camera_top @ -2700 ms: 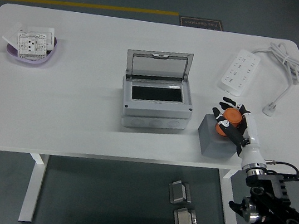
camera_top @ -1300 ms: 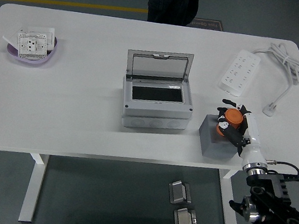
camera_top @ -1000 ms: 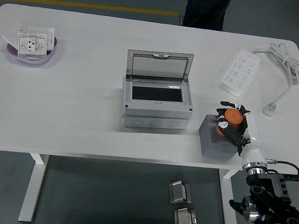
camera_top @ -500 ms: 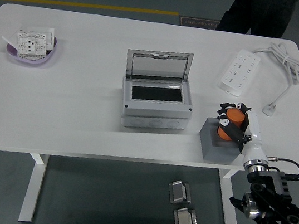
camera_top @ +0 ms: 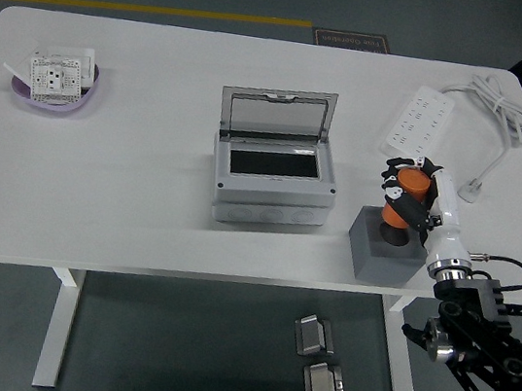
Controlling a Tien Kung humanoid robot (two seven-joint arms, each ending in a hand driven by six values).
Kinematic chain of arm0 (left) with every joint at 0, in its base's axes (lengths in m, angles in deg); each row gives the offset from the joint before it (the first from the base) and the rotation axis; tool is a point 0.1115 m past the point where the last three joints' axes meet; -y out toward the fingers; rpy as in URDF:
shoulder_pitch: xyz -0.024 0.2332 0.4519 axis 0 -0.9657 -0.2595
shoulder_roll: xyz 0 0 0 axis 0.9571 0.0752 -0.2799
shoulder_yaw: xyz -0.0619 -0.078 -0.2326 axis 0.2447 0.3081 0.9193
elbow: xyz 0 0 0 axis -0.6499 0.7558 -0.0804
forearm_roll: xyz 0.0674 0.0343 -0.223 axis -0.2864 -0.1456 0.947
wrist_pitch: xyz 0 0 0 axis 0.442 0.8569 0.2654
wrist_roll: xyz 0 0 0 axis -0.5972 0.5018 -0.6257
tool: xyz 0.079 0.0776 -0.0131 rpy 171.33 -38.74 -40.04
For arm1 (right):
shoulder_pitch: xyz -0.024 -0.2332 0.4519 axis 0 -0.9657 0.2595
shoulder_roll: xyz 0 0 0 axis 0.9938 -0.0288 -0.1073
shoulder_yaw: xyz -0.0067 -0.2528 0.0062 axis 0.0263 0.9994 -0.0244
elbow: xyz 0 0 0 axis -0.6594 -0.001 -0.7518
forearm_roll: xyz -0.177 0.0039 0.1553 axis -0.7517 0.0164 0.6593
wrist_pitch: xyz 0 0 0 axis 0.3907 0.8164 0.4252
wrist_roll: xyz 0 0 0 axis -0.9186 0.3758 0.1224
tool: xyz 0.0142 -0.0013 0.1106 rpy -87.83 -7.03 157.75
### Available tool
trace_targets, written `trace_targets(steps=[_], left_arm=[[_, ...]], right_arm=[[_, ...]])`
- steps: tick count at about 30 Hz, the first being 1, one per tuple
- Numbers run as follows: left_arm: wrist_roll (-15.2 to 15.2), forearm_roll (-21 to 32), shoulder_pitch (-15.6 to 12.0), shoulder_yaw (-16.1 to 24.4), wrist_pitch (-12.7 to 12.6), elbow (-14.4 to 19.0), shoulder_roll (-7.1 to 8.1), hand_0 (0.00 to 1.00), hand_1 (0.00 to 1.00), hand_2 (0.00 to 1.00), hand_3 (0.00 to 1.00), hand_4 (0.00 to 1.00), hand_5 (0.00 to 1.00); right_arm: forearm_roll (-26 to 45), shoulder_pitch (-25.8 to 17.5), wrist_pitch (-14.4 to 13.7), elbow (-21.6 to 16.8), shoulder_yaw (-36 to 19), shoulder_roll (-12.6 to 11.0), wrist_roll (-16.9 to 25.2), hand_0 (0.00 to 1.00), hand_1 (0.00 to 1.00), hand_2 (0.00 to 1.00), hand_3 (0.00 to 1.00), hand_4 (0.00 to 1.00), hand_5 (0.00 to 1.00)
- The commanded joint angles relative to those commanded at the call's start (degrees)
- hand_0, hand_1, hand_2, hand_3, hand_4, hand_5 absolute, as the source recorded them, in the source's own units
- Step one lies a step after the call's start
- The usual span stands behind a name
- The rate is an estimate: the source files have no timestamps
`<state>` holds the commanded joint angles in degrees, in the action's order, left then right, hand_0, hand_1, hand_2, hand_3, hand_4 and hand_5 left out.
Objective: Pick up the cylinder from the cube,place it in the box,flap close box
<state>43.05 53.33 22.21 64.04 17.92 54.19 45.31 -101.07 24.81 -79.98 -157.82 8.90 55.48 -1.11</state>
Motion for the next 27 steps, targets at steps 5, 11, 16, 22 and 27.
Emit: trace_targets(steps=[5,11,16,22,27], left_arm=[[-0.20,-0.55,0.02,0.47,0.03,-0.04,0.13,0.670,0.659,0.651,0.725,0.754,0.555],[-0.63,-1.55,-0.17,1.32,0.12,-0.07,0.23,0.668,0.659,0.650,0.724,0.753,0.561],[-0.69,-1.92,-0.06,1.59,0.07,-0.12,0.36,0.669,0.659,0.650,0.723,0.750,0.562],[-0.64,-2.26,0.14,1.80,-0.10,-0.16,0.57,0.669,0.659,0.650,0.722,0.750,0.563],[-1.01,-3.28,-0.03,2.64,-0.09,-0.20,0.69,0.669,0.659,0.650,0.722,0.751,0.565]], right_arm=[[-3.34,3.01,-2.69,0.32,1.08,-0.52,-1.75,0.586,0.428,0.342,0.266,0.002,0.002],[-8.21,7.97,-5.46,1.75,4.44,-1.17,-4.88,0.572,0.413,0.348,0.265,0.002,0.002],[-11.49,12.91,-6.95,3.43,9.24,-0.86,-7.79,0.241,0.235,0.328,0.260,0.002,0.002],[-18.29,19.51,-6.74,4.35,16.70,1.28,-14.33,0.103,0.197,0.302,0.253,0.002,0.002],[-22.70,23.93,-5.37,4.37,22.76,3.11,-19.08,0.002,0.077,0.240,0.227,0.002,0.002]])
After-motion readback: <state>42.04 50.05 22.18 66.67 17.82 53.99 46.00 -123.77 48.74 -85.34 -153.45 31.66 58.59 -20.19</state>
